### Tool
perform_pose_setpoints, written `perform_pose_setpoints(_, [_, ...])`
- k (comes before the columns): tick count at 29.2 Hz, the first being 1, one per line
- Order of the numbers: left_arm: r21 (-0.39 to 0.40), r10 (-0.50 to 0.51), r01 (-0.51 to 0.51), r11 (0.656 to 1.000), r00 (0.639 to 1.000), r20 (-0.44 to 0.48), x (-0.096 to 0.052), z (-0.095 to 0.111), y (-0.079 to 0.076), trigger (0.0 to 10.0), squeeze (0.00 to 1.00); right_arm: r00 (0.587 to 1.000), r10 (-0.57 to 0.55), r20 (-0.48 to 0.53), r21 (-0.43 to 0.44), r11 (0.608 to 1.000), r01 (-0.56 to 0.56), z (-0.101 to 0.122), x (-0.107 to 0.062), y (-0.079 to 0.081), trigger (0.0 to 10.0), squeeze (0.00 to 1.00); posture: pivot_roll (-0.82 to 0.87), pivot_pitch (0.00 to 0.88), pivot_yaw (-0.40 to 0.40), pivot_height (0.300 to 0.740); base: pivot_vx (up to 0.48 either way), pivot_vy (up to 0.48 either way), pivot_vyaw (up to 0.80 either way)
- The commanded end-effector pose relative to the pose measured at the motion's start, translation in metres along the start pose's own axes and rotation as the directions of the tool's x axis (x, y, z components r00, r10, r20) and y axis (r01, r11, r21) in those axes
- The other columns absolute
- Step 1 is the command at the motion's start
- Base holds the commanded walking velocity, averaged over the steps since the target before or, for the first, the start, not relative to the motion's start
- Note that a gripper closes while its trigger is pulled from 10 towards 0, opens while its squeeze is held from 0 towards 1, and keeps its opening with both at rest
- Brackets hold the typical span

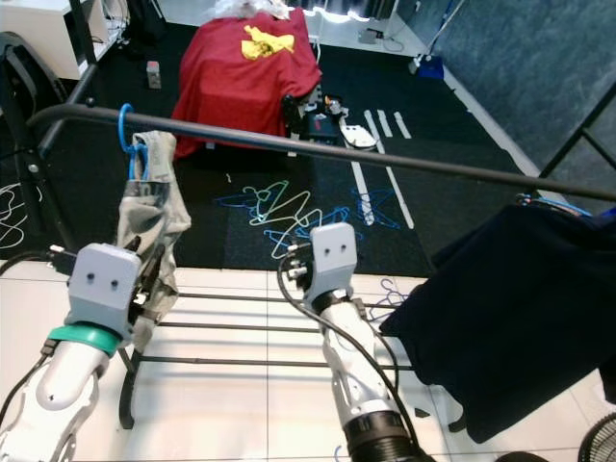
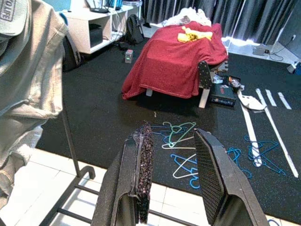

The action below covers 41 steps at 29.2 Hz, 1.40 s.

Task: Hang hanger

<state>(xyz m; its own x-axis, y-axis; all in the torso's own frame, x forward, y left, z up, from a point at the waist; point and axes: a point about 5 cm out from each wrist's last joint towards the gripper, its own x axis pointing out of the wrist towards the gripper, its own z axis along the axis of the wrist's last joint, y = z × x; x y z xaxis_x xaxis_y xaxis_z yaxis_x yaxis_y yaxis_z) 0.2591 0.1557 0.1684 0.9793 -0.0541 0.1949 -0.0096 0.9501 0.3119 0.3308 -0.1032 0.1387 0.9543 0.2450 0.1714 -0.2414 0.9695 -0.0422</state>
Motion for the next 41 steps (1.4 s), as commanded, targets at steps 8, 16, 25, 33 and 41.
perform_pose_setpoints(8, [0.008,-0.017,0.017,1.0,1.0,-0.025,-0.0022,-0.0075,-0.0041,10.0,0.0,1.0,-0.017,-0.018,0.0,1.0,0.017,-0.0065,-0.0031,-0.0031,10.0,0.0,0.13,0.008,-0.041,0.74,0.0,0.0,0.0])
perform_pose_setpoints(16, [0.007,-0.02,0.02,1.0,1.0,-0.023,-0.0019,-0.0074,-0.0046,10.0,0.0,1.0,-0.02,-0.021,0.001,1.0,0.02,-0.0075,-0.0038,-0.0035,10.0,0.0,0.13,0.01,-0.041,0.74,0.0,0.0,0.0])
perform_pose_setpoints(25, [0.007,-0.021,0.021,1.0,1.0,-0.024,-0.002,-0.0074,-0.0054,10.0,0.0,1.0,-0.019,-0.023,0.002,1.0,0.019,-0.0086,-0.0046,-0.0032,10.0,0.0,0.13,0.011,-0.042,0.74,0.0,0.0,0.0])
perform_pose_setpoints(33, [0.008,-0.024,0.024,1.0,0.999,-0.021,-0.0015,-0.0074,-0.0053,10.0,0.0,0.999,-0.02,-0.025,0.004,1.0,0.02,-0.0091,-0.0049,-0.0023,10.0,0.0,0.13,0.013,-0.039,0.74,0.0,0.0,0.0])
perform_pose_setpoints(41, [0.008,-0.027,0.028,1.0,0.999,-0.02,-0.0011,-0.0074,-0.0059,10.0,0.0,0.999,-0.022,-0.026,0.007,1.0,0.023,-0.0096,-0.005,-0.0018,10.0,0.0,0.13,0.012,-0.038,0.74,0.0,0.0,0.0])
